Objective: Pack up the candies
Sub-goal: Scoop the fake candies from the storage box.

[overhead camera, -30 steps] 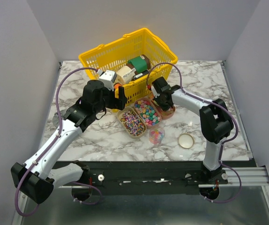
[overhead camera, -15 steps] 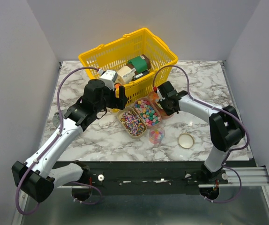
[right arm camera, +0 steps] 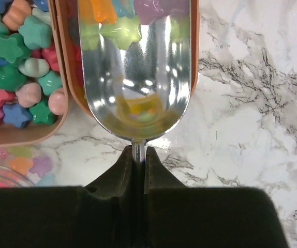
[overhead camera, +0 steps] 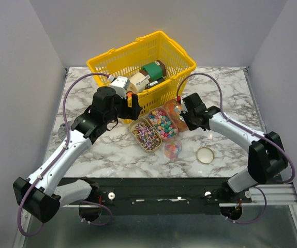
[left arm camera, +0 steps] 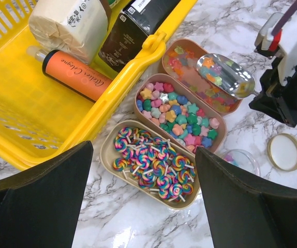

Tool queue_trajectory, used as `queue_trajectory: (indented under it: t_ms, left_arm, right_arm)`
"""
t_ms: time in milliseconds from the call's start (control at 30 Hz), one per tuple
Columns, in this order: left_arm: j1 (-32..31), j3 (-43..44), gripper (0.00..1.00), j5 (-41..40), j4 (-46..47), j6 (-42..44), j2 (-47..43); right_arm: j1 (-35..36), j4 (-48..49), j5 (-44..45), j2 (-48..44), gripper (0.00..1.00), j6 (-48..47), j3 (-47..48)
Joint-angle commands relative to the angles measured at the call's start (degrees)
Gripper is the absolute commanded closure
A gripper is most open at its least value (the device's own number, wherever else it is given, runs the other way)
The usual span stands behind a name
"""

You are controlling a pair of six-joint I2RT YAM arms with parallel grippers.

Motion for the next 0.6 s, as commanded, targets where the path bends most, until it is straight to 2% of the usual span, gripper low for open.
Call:
queue_trajectory:
  t_ms: [0, 167, 333, 567]
  left_arm:
    - [0.3, 1.6, 0.07, 1.1, 0.0, 0.5, 0.0]
    - [0.4, 0.9, 0.07, 1.1, 0.5, 0.4, 0.0]
    - [0.5, 0.3, 0.07, 1.6, 1.0, -0.2, 0.0]
    - [0.5, -1.0, 0.07, 1.9, 1.2, -0.5, -0.4]
  right_arm:
    - [0.7, 1.6, -4.1, -6.6, 0.99, 2.3, -2.6]
    - [3.3, 0.0, -6.9, -13.8, 0.99, 3.1, -7.5]
    - [8.0, -4.6, -8.7, -18.9, 0.99, 9.6, -8.4]
    - [12.9, -18.6, -10.5, -20.5, 0.99, 18.0, -6.2]
